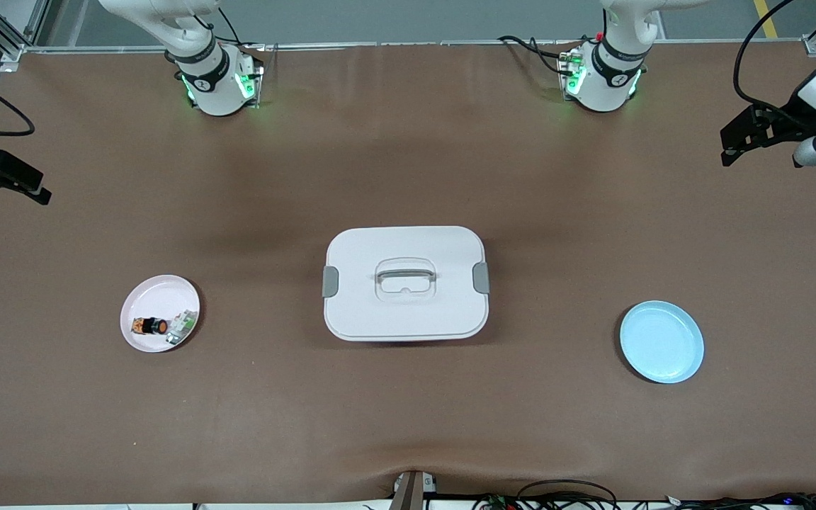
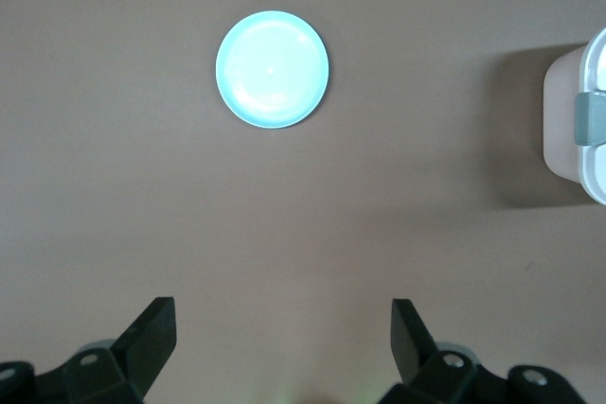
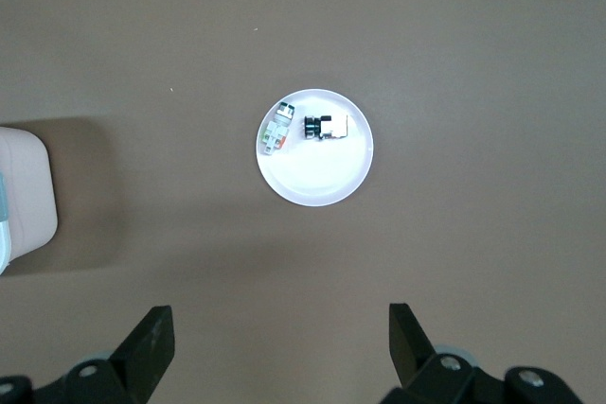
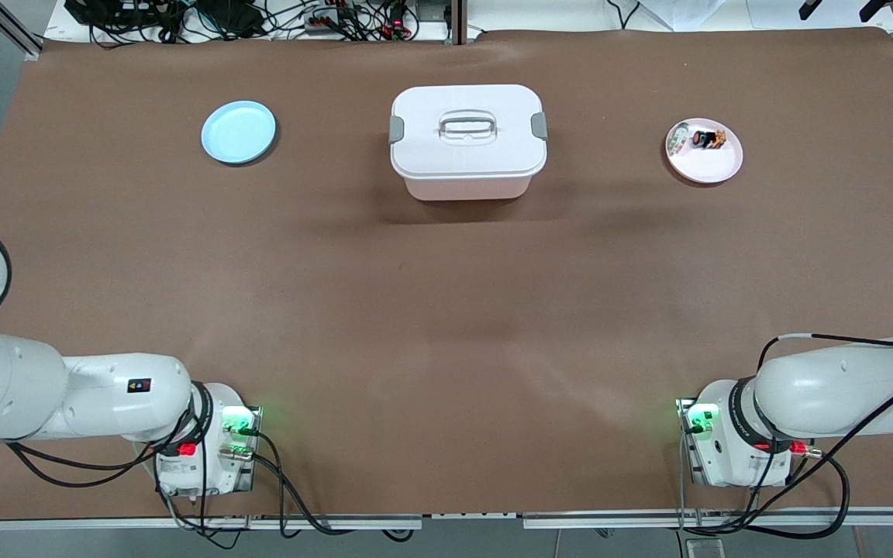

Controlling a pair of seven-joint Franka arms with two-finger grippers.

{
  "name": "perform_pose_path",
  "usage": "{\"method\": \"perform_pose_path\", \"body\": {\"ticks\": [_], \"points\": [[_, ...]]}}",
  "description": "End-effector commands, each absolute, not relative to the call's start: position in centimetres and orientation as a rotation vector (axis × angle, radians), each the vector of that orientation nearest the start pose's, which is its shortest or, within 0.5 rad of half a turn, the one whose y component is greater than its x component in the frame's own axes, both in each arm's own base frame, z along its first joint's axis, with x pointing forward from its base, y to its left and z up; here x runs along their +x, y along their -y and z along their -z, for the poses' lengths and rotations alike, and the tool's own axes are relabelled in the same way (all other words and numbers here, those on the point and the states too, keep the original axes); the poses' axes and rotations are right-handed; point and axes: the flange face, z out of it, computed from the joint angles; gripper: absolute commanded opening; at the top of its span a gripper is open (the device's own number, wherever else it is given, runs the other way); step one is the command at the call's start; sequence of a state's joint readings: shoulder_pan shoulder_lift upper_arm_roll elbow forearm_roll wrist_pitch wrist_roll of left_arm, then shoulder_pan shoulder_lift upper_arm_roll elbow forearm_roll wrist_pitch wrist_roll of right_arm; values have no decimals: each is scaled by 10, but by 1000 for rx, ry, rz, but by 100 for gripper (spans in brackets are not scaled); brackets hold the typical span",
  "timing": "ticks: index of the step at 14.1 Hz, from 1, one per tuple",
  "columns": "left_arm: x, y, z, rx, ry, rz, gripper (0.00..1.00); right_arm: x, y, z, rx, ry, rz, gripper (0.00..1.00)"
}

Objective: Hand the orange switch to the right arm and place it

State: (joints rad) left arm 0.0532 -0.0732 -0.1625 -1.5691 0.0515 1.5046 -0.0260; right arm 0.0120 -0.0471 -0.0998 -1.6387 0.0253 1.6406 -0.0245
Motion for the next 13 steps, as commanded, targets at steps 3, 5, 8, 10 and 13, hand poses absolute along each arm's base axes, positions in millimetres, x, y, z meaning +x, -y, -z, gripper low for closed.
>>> {"method": "perform_pose_path", "body": {"ticks": [3,5,8,10,13], "points": [[514,63,-663,-3089,-134,6,100,547,48,-629,-3118,-125,69,100],[513,64,-664,-3089,-139,8,100,549,50,-625,-3118,-130,59,100],[512,63,-666,-3088,-134,15,100,550,52,-623,-3118,-133,57,100],[512,62,-668,-3087,-131,22,100,550,49,-623,-3120,-126,54,100],[513,62,-672,-3089,-134,37,100,554,50,-615,-3119,-130,30,100]]}}
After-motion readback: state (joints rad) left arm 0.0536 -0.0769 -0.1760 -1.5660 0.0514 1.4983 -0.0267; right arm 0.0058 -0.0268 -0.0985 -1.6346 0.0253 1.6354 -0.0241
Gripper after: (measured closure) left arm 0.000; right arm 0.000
